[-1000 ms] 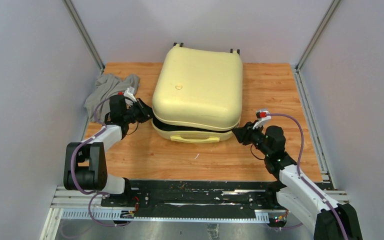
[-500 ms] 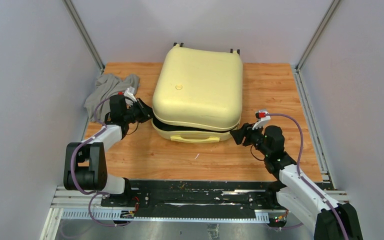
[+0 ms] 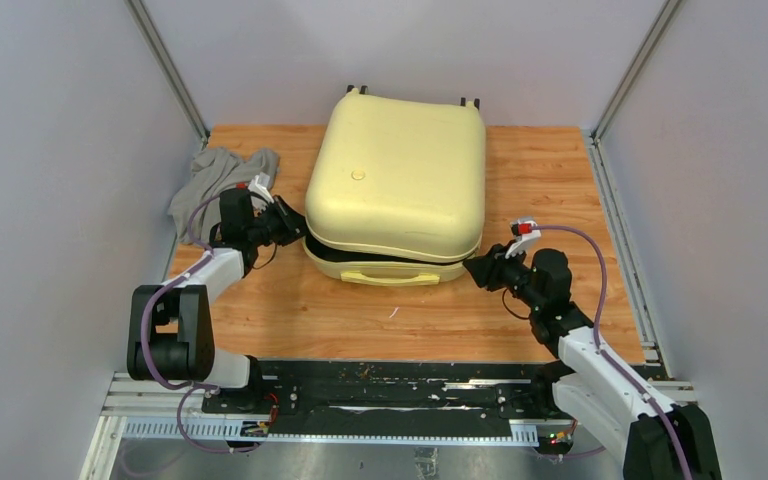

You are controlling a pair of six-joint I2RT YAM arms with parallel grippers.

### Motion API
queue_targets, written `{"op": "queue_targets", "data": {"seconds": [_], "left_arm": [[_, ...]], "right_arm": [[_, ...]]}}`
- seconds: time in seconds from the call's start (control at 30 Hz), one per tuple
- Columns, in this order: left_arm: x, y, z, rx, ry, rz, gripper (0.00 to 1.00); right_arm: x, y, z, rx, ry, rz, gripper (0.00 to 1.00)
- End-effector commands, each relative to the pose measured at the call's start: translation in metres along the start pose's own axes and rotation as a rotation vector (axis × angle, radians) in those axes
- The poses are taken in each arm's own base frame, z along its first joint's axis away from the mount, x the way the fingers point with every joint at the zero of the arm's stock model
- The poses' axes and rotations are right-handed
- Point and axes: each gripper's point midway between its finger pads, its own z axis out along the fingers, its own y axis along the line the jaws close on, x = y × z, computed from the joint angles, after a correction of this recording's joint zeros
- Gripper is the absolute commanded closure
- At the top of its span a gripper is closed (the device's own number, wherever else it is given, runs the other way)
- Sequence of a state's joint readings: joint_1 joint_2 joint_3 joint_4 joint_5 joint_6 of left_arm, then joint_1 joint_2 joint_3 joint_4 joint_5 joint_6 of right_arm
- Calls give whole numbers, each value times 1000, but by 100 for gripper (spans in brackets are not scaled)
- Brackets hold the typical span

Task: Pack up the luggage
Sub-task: Zip the luggage at the center of the board.

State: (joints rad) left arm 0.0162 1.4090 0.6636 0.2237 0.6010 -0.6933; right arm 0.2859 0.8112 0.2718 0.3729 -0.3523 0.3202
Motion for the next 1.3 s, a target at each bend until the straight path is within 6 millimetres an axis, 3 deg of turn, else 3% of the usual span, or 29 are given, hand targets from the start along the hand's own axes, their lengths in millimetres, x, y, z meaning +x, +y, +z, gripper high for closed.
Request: {"op": "queue_targets", "data": {"seconds": [0.0, 0.2, 0.33, 0.47, 0.6, 0.67, 0.73, 0.87, 0.97, 1.13, 1.27], "left_arm": [[9, 13, -1, -71, 33, 10, 97], [8, 18, -1, -95, 38, 25, 98], [9, 22, -2, -115, 44, 36, 98], [8, 22, -2, -116, 42, 39, 98], [9, 22, -4, -118, 41, 40, 99], [9, 21, -5, -120, 41, 43, 99], [7, 20, -6, -124, 39, 46, 99], [5, 18, -9, -133, 37, 57, 99], [-3, 22, -14, -146, 17, 48, 99], [-10, 37, -25, -190, 4, 37, 100], [-8, 46, -30, -204, 6, 30, 100]], "right_arm": [[-2, -17, -3, 71, -3, 1, 62], [-6, -26, -19, 160, -63, 118, 50], [-28, -31, -28, 202, -137, 169, 48], [-49, -57, -30, 321, -183, 279, 48], [-57, -88, -11, 437, -128, 328, 54], [-59, -93, 11, 415, -92, 330, 55], [-47, -96, 39, 363, 5, 356, 56], [-42, -66, 85, 170, 112, 373, 58], [-49, -35, 104, 80, 115, 312, 58], [-47, 1, 116, -40, 130, 290, 58], [-36, 5, 115, -63, 164, 272, 56]]}}
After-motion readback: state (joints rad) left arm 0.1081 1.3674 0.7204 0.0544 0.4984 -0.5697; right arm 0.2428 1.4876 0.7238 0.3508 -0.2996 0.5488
